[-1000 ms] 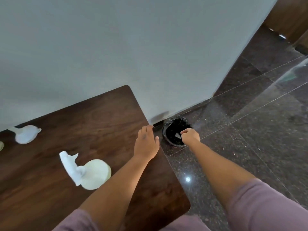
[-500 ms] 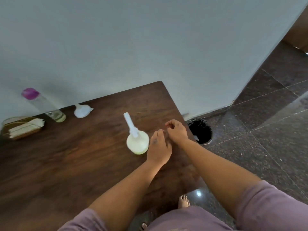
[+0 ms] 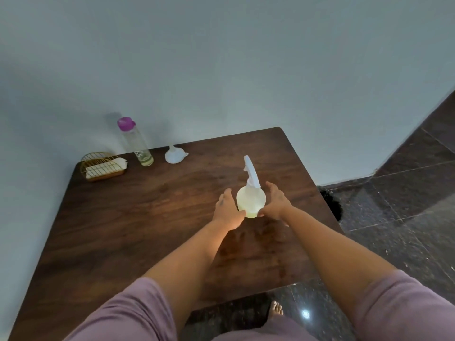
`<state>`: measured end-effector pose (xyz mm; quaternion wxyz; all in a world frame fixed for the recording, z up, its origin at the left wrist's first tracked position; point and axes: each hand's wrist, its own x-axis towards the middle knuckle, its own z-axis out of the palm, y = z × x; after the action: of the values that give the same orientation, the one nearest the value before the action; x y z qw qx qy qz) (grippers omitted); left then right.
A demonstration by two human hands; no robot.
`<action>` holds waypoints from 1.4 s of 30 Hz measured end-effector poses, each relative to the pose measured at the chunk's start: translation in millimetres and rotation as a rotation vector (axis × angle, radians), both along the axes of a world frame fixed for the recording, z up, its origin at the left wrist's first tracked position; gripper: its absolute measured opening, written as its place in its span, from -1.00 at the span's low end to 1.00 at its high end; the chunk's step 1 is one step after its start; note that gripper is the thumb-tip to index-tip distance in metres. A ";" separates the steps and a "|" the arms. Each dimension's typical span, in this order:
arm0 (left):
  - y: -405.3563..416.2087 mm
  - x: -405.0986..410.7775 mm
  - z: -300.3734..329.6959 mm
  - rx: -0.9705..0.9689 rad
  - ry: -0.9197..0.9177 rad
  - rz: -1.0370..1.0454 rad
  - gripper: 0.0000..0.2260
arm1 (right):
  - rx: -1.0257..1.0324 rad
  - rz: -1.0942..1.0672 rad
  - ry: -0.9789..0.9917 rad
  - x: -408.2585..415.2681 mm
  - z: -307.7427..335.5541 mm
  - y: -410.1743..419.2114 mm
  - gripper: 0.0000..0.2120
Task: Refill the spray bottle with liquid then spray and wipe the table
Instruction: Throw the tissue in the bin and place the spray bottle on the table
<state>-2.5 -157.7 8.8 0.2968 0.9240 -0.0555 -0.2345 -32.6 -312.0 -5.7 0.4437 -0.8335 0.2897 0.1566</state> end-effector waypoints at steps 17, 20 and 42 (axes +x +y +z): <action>-16.4 16.6 -23.5 -0.104 0.096 0.143 -0.36 | -0.082 0.278 0.003 38.6 -9.8 6.9 -0.01; -10.4 28.5 -18.6 -0.128 0.092 0.200 -0.41 | -0.105 0.360 -0.012 55.9 -6.5 9.4 -0.02; 40.5 267.3 11.5 -0.272 0.122 0.082 -0.48 | -0.162 0.140 -0.152 288.4 12.0 55.9 -0.16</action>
<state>264.8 -117.2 20.3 0.4311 0.8610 -0.0310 -0.2682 255.8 -256.1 6.3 0.3838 -0.8942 0.2078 0.0999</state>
